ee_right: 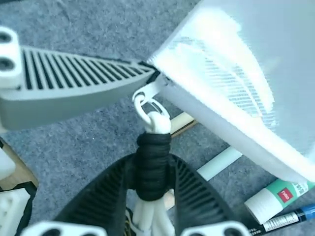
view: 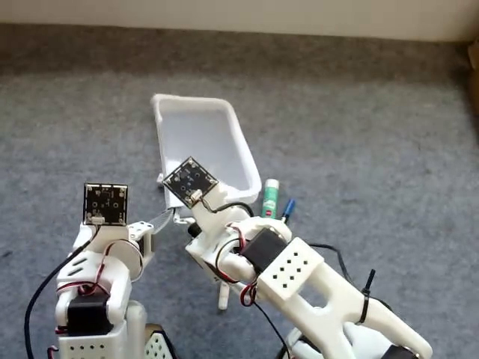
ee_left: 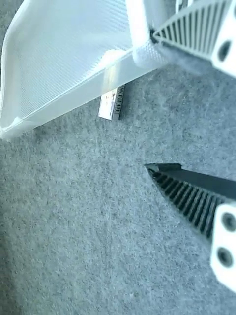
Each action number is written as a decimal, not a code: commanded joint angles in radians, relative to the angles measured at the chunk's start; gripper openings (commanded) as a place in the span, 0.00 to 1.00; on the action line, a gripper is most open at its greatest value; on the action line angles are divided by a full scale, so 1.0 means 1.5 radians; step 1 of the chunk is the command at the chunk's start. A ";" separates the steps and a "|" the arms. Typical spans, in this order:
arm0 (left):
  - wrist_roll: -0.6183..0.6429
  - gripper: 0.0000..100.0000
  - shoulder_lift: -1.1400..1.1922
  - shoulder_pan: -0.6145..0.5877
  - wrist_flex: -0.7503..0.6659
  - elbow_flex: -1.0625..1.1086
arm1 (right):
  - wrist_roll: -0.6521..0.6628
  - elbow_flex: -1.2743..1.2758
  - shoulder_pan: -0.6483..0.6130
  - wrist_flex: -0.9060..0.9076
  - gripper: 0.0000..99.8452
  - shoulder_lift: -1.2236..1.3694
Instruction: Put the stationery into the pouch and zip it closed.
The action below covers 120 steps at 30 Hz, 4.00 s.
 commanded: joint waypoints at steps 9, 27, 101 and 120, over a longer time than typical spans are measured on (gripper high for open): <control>-0.010 0.32 -0.010 0.013 -0.055 0.032 | 0.008 -0.009 -0.011 0.026 0.01 -0.027; -0.047 0.11 -0.010 0.010 -0.069 0.036 | 0.008 -0.010 0.029 0.055 0.01 -0.029; -0.005 0.31 -0.010 -0.022 -0.069 0.037 | 0.050 -0.359 0.182 0.418 0.01 -0.030; -0.007 0.30 -0.010 0.040 -0.127 0.065 | 0.050 -0.427 0.145 0.511 0.01 -0.030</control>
